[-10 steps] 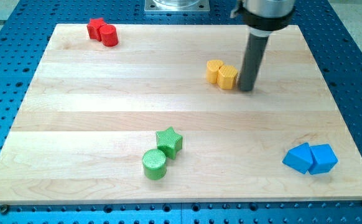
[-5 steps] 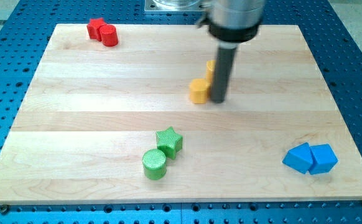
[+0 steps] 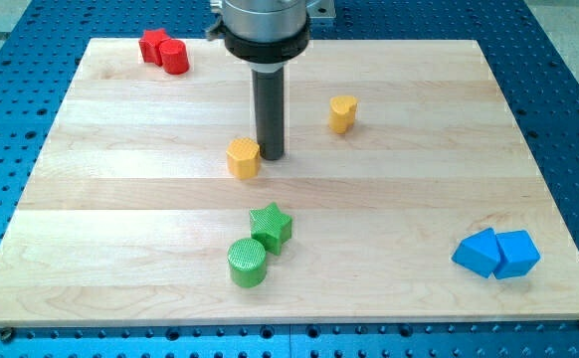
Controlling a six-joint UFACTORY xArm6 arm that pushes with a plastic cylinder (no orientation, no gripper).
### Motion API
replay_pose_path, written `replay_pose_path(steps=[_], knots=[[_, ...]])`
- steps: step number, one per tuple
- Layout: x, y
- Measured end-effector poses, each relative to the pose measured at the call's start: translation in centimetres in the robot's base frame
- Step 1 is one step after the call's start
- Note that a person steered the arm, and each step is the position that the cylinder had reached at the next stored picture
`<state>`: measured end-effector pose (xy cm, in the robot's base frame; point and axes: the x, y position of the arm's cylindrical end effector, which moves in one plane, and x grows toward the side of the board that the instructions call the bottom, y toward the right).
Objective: Push the yellow hexagon close to the green blocks
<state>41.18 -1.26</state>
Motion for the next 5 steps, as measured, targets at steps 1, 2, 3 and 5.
replay_pose_path(steps=[1, 2, 3, 5], knots=[[-0.2, 0.3], [-1.2, -0.5], [-0.5, -1.9], [-0.7, -2.3]])
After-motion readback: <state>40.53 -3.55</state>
